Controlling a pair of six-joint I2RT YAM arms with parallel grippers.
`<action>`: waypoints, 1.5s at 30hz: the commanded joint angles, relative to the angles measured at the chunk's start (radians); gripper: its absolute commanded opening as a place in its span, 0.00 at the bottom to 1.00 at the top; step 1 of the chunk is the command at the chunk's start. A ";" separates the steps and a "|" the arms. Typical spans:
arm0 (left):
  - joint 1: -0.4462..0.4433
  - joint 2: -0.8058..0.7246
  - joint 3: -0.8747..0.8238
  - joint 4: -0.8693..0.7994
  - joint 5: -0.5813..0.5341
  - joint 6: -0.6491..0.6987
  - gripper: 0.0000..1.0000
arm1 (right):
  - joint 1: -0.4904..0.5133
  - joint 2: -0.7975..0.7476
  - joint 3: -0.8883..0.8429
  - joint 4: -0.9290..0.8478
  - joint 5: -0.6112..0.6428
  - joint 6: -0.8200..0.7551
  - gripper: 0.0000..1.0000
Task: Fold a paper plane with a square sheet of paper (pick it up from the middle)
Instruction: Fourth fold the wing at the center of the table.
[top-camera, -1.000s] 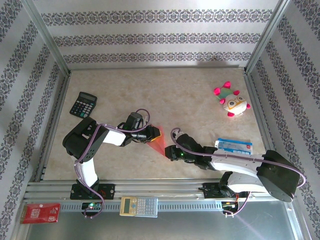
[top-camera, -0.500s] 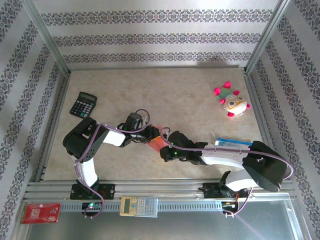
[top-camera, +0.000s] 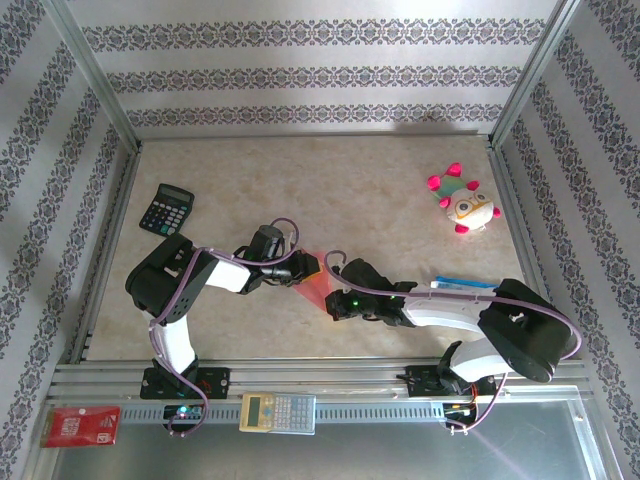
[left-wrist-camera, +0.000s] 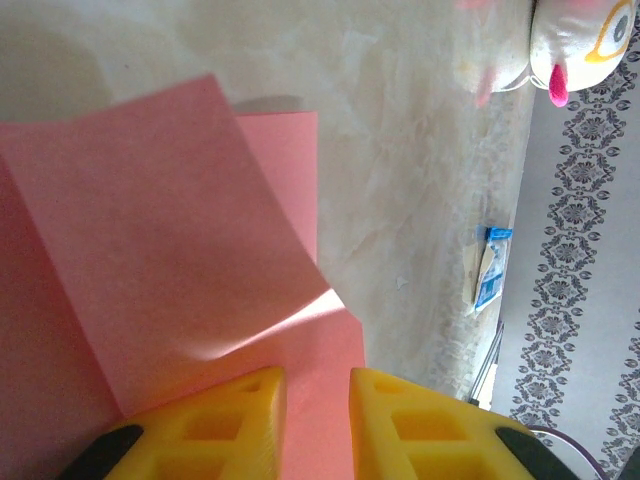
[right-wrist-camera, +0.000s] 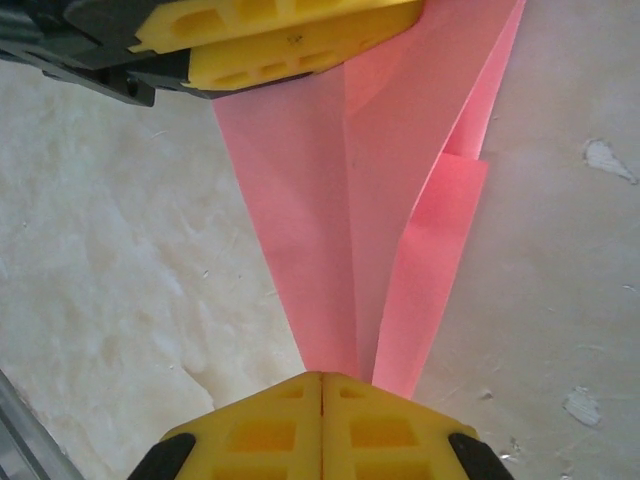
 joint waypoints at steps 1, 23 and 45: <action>0.019 0.030 -0.026 -0.064 -0.031 0.037 0.25 | -0.008 0.014 -0.016 0.020 -0.013 0.008 0.06; 0.023 0.029 -0.032 -0.059 -0.035 0.034 0.25 | -0.009 0.061 -0.035 0.041 -0.007 0.005 0.05; 0.029 0.059 -0.063 -0.035 -0.042 0.030 0.25 | -0.005 0.016 -0.026 -0.010 -0.004 0.004 0.04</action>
